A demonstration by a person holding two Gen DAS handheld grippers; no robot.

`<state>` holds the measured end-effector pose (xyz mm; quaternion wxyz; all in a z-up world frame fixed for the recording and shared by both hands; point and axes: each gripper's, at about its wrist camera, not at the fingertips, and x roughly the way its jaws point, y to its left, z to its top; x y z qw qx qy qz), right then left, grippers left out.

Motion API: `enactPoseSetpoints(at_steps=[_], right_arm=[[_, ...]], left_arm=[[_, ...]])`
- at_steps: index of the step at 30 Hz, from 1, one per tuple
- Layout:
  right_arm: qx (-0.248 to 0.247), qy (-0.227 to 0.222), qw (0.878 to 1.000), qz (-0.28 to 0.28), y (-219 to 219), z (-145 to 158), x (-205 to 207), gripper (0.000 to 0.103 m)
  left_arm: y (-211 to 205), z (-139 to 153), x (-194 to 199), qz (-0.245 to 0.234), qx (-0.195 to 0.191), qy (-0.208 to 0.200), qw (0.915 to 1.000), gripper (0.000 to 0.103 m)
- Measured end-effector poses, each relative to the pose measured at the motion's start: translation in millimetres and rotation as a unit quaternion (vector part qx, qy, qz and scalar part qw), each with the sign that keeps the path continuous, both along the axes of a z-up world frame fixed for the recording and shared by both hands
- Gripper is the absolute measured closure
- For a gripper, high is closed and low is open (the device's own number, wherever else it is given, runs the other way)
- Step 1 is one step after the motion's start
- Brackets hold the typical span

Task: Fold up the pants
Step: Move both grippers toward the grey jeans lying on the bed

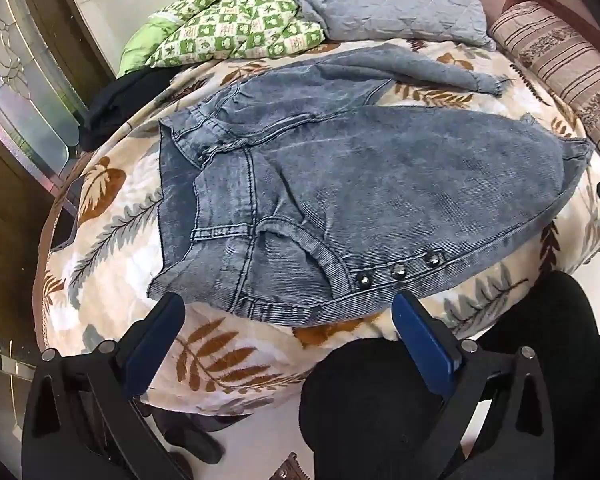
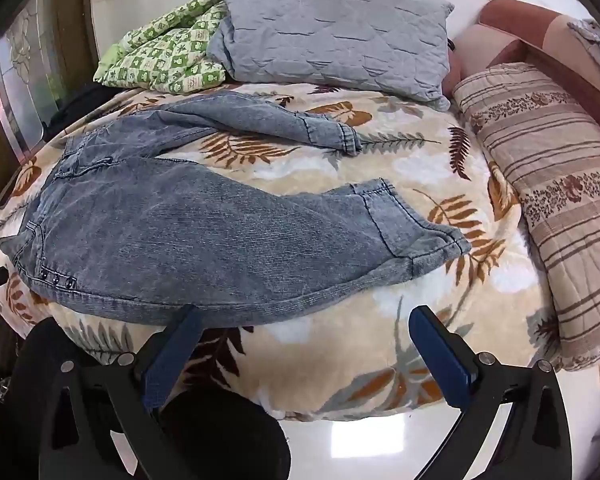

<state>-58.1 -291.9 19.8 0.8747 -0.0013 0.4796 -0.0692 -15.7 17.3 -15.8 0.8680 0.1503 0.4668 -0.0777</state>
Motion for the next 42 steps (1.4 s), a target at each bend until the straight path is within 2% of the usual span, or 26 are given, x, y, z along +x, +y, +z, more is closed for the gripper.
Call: enactPoseSetpoints(at_steps=[20, 29, 34, 42], right_arm=[[-0.005, -0.008, 1.000, 0.009, 5, 5, -16, 0.000], [0.002, 0.000, 1.000, -0.003, -4, -4, -16, 0.000], [0.002, 0.005, 1.000, -0.009, -7, -10, -13, 0.000], [0.009, 0.010, 0.999, -0.029, -20, -17, -10, 0.000]], left_arm=[[-6, 2, -15, -0.004, -0.011, 0.000, 0.9999, 0.000], [4, -9, -4, 0.023, -0.018, 0.028, 0.9992, 0.000], [12, -14, -2, 0.033, 0.002, 0.024, 0.9992, 0.000], [35, -23, 8, 0.073, -0.027, 0.047, 0.9958, 0.000]])
